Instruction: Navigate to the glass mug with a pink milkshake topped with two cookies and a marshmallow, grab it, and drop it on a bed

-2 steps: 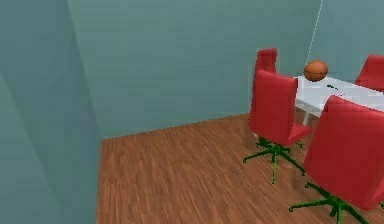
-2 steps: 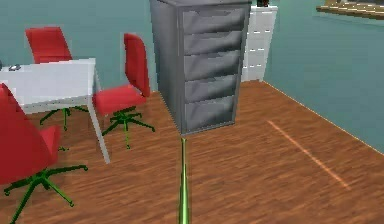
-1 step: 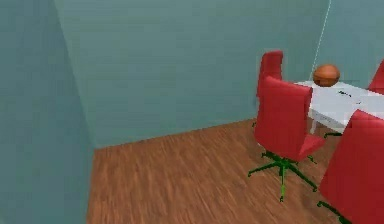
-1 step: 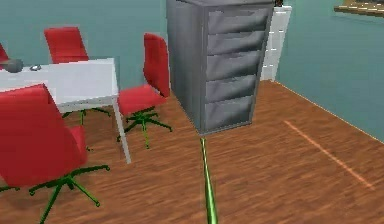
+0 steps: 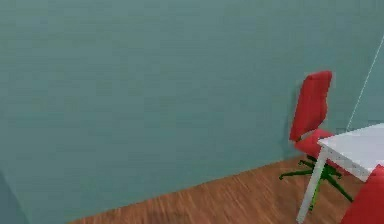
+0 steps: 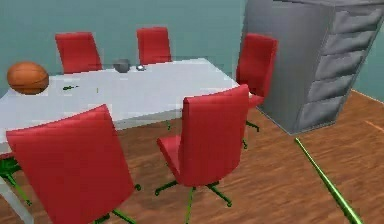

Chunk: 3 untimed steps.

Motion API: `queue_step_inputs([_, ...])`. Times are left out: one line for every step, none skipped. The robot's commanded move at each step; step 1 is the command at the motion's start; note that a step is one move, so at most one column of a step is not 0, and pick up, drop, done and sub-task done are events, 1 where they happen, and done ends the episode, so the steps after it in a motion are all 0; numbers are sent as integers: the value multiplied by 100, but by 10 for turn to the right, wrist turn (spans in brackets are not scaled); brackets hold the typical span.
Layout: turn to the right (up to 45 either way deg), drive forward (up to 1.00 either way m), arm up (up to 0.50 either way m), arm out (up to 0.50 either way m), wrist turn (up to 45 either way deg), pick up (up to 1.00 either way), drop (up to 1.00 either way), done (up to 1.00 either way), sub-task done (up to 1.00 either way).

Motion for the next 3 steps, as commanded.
queue_step_inputs([0, 80, 0, 0, 0, 0, 0, 0, 0])
queue_step_inputs([120, 0, 0, 0, 0, 0, 0, 0, 0])
queue_step_inputs([0, 0, 50, 0, 0, 0, 0, 0, 0])
